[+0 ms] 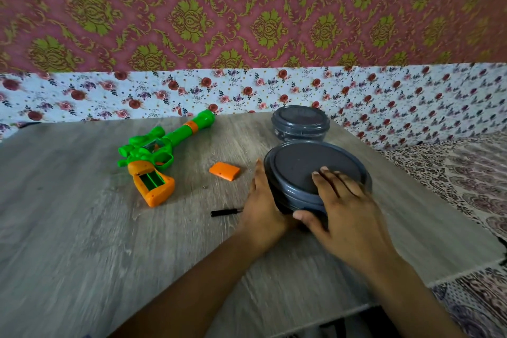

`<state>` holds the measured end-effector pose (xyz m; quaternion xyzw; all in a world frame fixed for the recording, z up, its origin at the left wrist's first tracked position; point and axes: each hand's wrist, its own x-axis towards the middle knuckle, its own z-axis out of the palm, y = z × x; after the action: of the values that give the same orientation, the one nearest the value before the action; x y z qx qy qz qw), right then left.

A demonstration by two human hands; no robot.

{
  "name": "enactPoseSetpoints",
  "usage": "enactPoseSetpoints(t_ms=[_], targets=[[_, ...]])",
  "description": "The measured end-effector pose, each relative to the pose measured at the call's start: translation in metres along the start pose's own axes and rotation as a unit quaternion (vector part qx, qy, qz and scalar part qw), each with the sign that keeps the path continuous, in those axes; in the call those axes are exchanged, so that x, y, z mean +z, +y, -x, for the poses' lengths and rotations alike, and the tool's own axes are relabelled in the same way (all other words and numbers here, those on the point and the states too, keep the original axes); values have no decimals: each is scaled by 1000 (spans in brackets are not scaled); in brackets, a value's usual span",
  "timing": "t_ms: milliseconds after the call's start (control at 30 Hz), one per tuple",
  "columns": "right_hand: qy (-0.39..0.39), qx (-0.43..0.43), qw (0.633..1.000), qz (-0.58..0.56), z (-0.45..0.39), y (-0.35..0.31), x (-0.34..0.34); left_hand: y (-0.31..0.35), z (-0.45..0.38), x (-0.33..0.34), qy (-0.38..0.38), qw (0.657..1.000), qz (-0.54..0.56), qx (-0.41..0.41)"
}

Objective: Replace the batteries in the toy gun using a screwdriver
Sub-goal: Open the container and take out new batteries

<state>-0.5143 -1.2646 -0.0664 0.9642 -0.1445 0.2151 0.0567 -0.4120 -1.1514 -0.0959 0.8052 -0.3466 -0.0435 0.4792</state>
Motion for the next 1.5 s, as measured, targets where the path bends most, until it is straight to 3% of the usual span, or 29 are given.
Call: enactPoseSetpoints(t_ms=[200, 800, 1267, 1500], targets=[[43, -42, 997, 38, 0, 5, 5, 1, 0, -1, 40, 998, 31, 23], [206, -179, 958, 93, -16, 25, 14, -4, -2, 1, 38, 998, 5, 46], [207, -262, 937, 102, -27, 30, 0, 2, 1, -4, 21, 999, -2, 36], [224, -217, 946, 85, -44, 44, -33, 5, 3, -6, -26, 999, -20, -28]])
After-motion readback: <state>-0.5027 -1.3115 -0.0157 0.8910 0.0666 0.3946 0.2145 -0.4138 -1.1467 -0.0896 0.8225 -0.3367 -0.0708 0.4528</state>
